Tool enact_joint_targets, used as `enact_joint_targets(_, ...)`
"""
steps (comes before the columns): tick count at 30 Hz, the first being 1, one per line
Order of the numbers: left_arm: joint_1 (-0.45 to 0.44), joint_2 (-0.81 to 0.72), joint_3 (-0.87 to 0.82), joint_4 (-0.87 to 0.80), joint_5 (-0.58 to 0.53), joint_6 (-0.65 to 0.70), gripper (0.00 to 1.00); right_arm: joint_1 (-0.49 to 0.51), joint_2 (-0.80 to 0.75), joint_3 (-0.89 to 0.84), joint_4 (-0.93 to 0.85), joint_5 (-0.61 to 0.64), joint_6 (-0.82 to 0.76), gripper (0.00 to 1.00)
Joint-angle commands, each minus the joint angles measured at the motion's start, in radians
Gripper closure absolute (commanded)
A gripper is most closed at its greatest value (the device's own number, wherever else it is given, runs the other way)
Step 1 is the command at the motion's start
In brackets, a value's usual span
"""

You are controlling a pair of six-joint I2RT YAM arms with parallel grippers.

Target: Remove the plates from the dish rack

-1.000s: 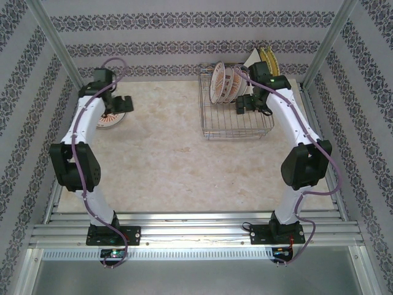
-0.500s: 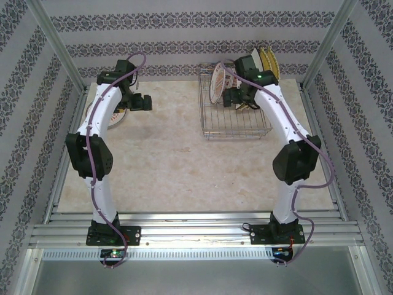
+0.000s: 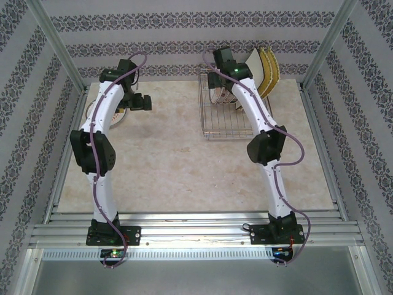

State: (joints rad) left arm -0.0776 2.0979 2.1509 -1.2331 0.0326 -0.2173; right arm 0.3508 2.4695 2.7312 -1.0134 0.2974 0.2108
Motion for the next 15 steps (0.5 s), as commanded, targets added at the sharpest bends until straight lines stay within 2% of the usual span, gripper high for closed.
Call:
enact_joint_targets(1,-0.002,0.012,0.035,-0.060,-0.029,0.001,0.00,-0.009,0.046,0.067,0.034,0.057,-0.021,0.14)
enact_joint_targets(8,-0.003,0.024,0.064,-0.069,-0.008,0.004,0.00,0.003,0.081,0.055,0.154,0.039,-0.074,0.28)
enact_joint_targets(15,-0.002,0.035,0.067,-0.072,-0.004,0.006,0.00,0.009,0.134,0.073,0.173,0.097,-0.080,0.38)
